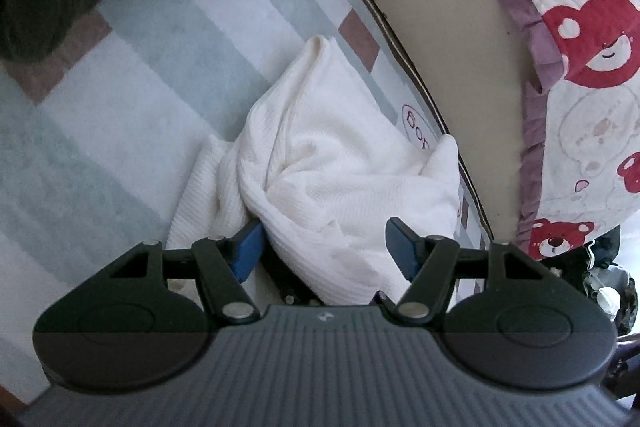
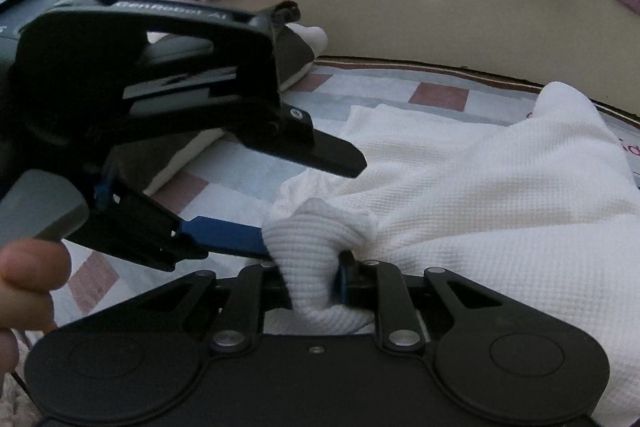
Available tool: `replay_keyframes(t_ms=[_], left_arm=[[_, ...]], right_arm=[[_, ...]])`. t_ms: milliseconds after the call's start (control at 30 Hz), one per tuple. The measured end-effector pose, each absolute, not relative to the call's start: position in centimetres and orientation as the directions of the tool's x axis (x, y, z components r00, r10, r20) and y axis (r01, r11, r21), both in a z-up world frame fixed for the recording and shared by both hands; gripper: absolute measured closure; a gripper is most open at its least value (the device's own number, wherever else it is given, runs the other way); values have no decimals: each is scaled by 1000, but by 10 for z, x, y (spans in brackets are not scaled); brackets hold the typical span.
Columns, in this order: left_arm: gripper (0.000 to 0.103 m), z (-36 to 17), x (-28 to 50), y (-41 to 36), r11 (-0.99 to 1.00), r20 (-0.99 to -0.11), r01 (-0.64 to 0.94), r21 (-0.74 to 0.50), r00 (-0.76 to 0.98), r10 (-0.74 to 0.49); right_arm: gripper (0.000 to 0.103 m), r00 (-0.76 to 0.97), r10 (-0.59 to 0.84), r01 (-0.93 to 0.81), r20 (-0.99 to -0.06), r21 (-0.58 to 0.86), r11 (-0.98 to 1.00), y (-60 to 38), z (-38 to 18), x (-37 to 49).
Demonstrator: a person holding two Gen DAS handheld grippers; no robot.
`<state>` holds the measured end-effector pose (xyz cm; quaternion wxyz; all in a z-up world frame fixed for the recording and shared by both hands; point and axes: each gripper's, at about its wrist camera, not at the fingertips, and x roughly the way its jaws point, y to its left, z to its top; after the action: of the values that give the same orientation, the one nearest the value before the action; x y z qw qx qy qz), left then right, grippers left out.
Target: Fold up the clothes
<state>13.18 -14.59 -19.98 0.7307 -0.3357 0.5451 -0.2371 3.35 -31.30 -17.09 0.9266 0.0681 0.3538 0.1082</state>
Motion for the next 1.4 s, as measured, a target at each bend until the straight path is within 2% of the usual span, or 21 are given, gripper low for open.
replay_keyframes(t_ms=[67, 167, 233, 300, 433, 500, 567, 733, 833, 933, 1000, 1133, 1233, 1367, 1400], left_arm=[[38, -201, 134, -146, 697, -670, -19, -717, 297, -681], [43, -204, 134, -148, 748, -720, -14, -663, 283, -633], [55, -205, 131, -149, 768, -736, -4, -640, 288, -612], [63, -207, 130, -145, 771, -739, -7, -637, 292, -608], [66, -210, 129, -137, 763, -734, -26, -646, 297, -611], [66, -209, 127, -140, 769, -738, -16, -639, 297, -606], [65, -204, 125, -145, 787, -749, 14, -616, 299, -592], [61, -184, 115, -158, 835, -753, 106, -540, 382, -536], [63, -143, 86, -169, 866, -683, 285, -410, 533, -499], [63, -115, 52, -177, 840, -601, 425, -338, 590, -540], [63, -109, 37, -186, 803, -577, 490, -338, 566, -588], [63, -127, 35, -219, 809, -665, 509, -294, 499, -555], [61, -159, 51, -232, 876, -795, 424, -232, 437, -422], [64, -166, 58, -211, 912, -824, 344, -223, 433, -365], [63, -167, 58, -209, 915, -831, 340, -216, 429, -355]], right_arm=[[76, 726, 258, -184, -637, 181, 966, -308, -171, 33], [61, 687, 359, -295, -632, 209, 932, -304, -165, 33], [61, 659, 418, -339, -625, 249, 907, -311, -158, 30], [61, 629, 488, -371, -605, 318, 872, -326, -149, 20], [62, 573, 610, -407, -548, 455, 792, -369, -119, -25], [57, 614, 616, -400, -493, 478, 782, -397, -101, -62], [48, 695, 525, -340, -491, 419, 842, -428, -89, -90], [47, 719, 349, -181, -601, 323, 929, -465, -108, -99], [47, 718, 262, -155, -645, 218, 963, -453, -118, -95], [50, 720, 192, -150, -667, 121, 981, -436, -127, -87], [53, 742, 134, -133, -657, 52, 990, -430, -130, -82], [53, 799, 51, -126, -599, -83, 989, -418, -127, -73], [54, 821, 32, -186, -571, -214, 959, -407, -127, -66], [64, 814, 76, -329, -576, -349, 878, -392, -128, -63], [66, 790, 89, -353, -606, -332, 874, -393, -129, -64]])
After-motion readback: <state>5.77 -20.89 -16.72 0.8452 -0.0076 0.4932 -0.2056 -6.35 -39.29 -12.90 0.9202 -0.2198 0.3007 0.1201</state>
